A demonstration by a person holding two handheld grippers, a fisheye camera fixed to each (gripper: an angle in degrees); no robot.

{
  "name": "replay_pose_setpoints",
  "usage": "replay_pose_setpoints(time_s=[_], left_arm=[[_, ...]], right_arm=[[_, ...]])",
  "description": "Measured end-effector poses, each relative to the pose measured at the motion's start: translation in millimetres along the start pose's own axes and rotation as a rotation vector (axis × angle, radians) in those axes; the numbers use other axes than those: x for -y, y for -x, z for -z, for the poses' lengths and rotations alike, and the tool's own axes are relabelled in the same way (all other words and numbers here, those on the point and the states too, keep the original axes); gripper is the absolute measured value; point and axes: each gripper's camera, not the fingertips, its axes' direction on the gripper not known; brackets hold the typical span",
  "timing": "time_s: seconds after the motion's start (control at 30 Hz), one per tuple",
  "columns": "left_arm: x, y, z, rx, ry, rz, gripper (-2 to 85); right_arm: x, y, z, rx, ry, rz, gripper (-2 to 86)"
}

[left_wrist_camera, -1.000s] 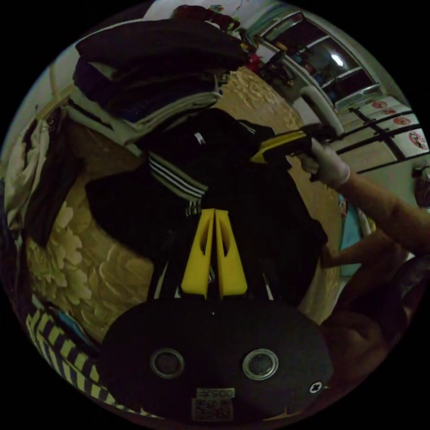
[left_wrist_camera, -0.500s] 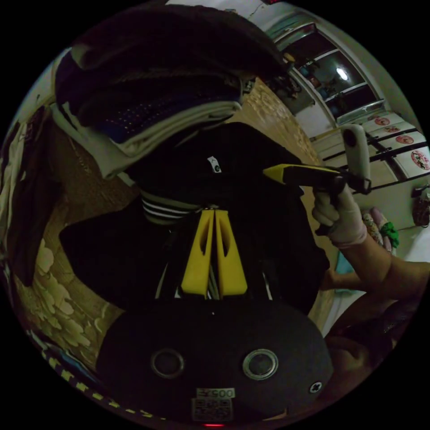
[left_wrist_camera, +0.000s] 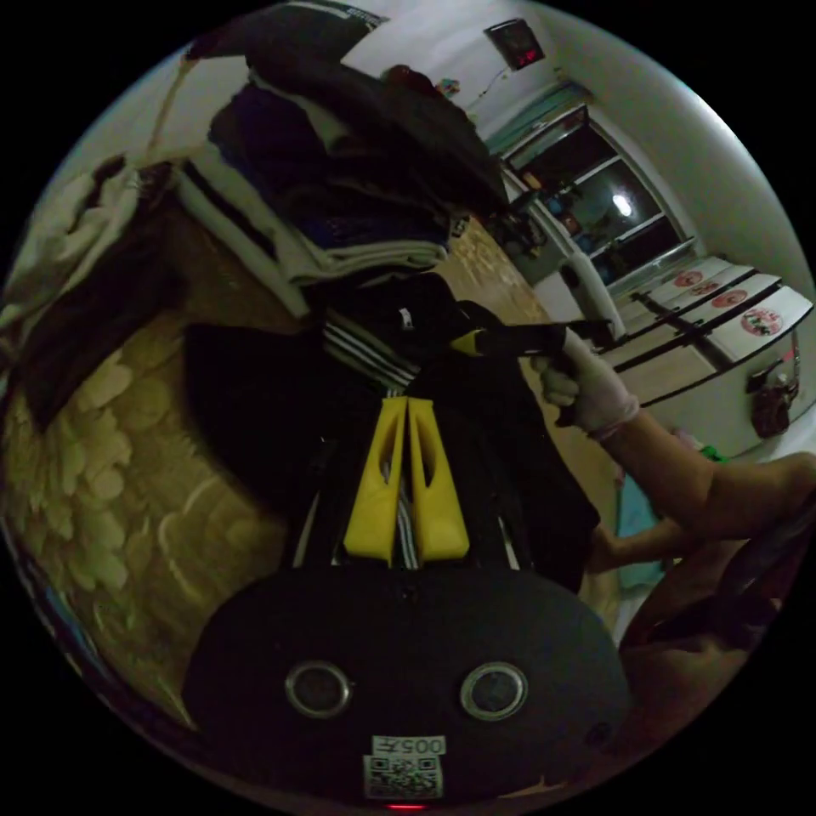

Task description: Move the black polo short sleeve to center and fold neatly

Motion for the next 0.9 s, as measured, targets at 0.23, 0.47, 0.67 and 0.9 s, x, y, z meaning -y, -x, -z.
replay_pose_setpoints(time_s=[0.23,0.47,0.67,0.9], left_arm=[[-37,-13,16,0.103,0.030,-0.023,-0.7],[-22,3,18,0.145,0.046,0.022,-0.7],[-18,15,19,0.182,0.115,0.053,-0.7],[-17,9,42,0.211,0.085,0.034,0.2]], right_arm=[[-24,73,10,0.029,-0.148,0.241,-0.2],[5,140,-82,-0.073,0.097,0.341,-1.0],[14,163,-109,-0.107,0.128,0.322,-1.0],[5,183,-100,-0.161,0.128,0.386,-0.9]])
